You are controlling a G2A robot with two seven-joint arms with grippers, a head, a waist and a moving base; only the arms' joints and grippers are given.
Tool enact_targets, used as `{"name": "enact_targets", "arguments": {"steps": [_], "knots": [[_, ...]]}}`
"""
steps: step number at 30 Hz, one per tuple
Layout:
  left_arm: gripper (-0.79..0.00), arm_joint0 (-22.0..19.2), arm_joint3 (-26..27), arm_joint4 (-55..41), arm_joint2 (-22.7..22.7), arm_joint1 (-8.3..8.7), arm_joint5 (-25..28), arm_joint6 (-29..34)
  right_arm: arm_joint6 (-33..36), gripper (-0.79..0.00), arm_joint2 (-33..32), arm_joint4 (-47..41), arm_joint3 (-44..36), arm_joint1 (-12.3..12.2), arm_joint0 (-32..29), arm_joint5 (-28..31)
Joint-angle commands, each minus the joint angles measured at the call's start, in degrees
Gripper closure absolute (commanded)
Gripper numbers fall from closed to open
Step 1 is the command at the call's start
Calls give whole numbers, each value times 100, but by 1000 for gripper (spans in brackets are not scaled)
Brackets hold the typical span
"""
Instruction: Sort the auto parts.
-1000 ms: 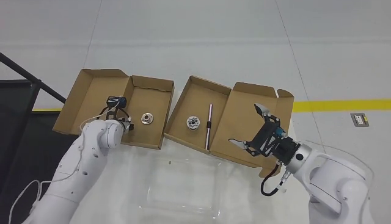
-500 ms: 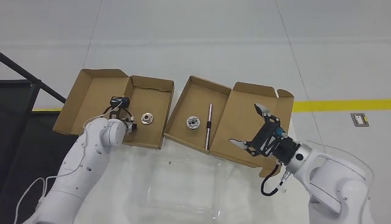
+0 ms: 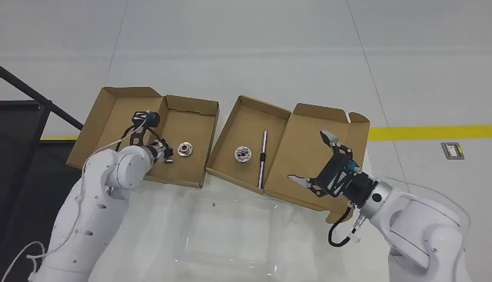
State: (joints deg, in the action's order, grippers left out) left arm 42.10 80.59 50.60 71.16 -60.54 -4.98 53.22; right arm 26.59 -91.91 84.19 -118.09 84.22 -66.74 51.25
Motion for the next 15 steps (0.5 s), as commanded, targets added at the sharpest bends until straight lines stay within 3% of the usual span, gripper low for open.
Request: {"name": "enact_targets", "arguments": {"steps": [1,5,11,13,14,15], "knots": [[-191,369,646,-194,352,58,26,61,0,-785,0,0,0,0,0,0],[-194,1016,1535,-1059,1030,131,245,26,0,-785,0,0,0,0,0,0],[-243,1988,2338,-2687,2023,184,698,-223,0,-785,0,0,0,0,0,0],[-369,2317,2468,-3219,2346,198,1019,-303,0,-785,0,0,0,0,0,0],[-514,2470,2513,-3534,2490,204,1194,-291,0,-785,0,0,0,0,0,0],[-711,2612,2539,-3892,2633,208,1423,-262,0,-785,0,0,0,0,0,0]]}}
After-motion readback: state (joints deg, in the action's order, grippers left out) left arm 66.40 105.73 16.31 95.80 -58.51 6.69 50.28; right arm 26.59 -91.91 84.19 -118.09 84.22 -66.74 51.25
